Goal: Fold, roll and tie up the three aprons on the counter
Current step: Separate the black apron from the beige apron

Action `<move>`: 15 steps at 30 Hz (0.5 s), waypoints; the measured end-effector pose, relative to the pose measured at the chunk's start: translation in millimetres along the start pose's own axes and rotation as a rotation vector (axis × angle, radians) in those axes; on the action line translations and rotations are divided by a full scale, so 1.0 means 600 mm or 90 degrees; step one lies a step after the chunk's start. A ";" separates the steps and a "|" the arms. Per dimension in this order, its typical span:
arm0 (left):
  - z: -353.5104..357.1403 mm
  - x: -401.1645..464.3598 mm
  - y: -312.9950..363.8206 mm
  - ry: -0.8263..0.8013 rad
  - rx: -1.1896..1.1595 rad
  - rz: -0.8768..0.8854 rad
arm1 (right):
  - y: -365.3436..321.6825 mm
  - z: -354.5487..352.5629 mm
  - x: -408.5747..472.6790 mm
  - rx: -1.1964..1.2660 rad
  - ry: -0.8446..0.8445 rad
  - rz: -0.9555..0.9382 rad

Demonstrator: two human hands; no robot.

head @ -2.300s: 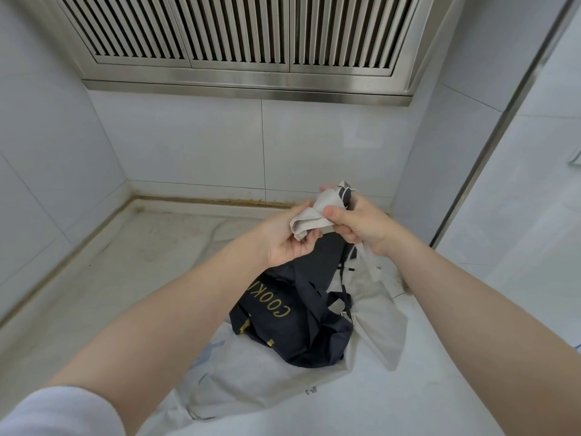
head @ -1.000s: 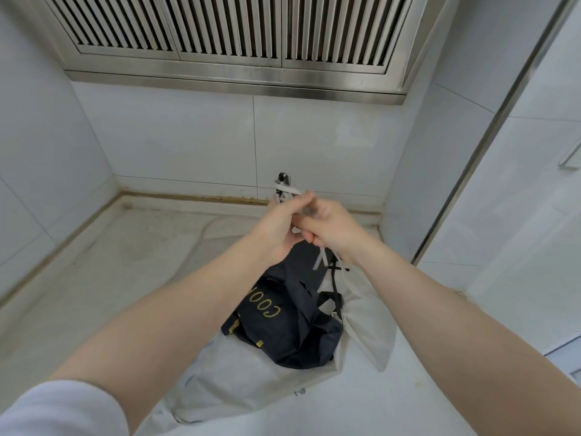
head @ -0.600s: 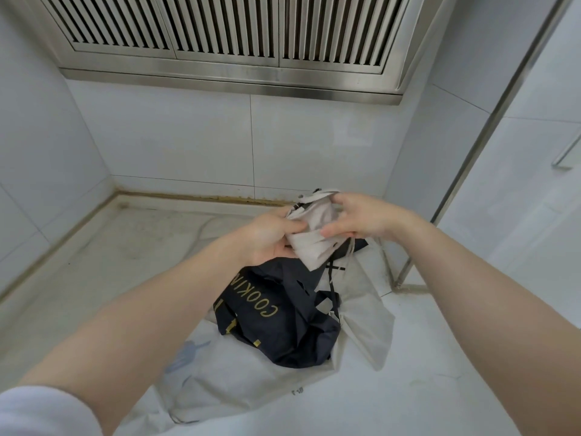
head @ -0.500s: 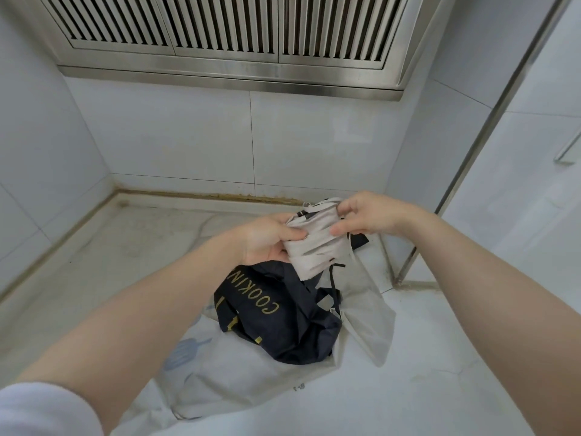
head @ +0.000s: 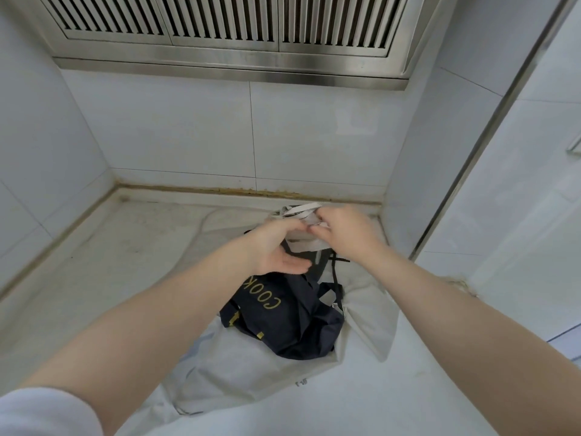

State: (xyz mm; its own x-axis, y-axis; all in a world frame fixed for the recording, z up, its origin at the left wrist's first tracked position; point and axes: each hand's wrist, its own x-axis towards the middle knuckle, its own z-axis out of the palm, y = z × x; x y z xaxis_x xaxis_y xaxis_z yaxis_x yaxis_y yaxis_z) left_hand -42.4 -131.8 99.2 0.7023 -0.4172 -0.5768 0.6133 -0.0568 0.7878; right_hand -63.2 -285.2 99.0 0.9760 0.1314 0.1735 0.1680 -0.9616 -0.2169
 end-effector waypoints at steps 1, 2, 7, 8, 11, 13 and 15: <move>0.006 0.002 0.001 -0.044 -0.046 0.039 | -0.008 0.007 0.000 -0.046 0.014 -0.007; 0.011 0.007 -0.001 -0.056 -0.101 0.099 | -0.016 0.010 -0.001 -0.063 0.025 -0.010; 0.014 0.019 -0.013 0.056 -0.149 0.279 | -0.022 -0.001 -0.002 0.061 -0.013 -0.079; 0.011 0.019 -0.015 0.059 -0.119 0.294 | -0.019 -0.006 -0.003 0.087 -0.045 -0.097; 0.001 0.013 -0.009 0.063 -0.074 0.316 | -0.011 -0.016 -0.007 0.086 -0.136 -0.137; 0.002 0.009 -0.005 0.101 -0.053 0.339 | -0.009 -0.020 -0.009 0.085 -0.166 -0.144; 0.007 0.008 -0.002 0.159 -0.022 0.358 | -0.011 -0.029 -0.008 0.117 -0.189 -0.126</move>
State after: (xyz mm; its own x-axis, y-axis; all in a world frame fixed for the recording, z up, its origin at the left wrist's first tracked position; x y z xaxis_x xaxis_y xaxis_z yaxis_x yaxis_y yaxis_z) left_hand -41.6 -137.3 96.4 0.9825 -0.1494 -0.1111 0.1325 0.1417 0.9810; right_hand -71.5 -283.6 116.6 0.9151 0.4001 -0.0494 0.3532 -0.8547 -0.3805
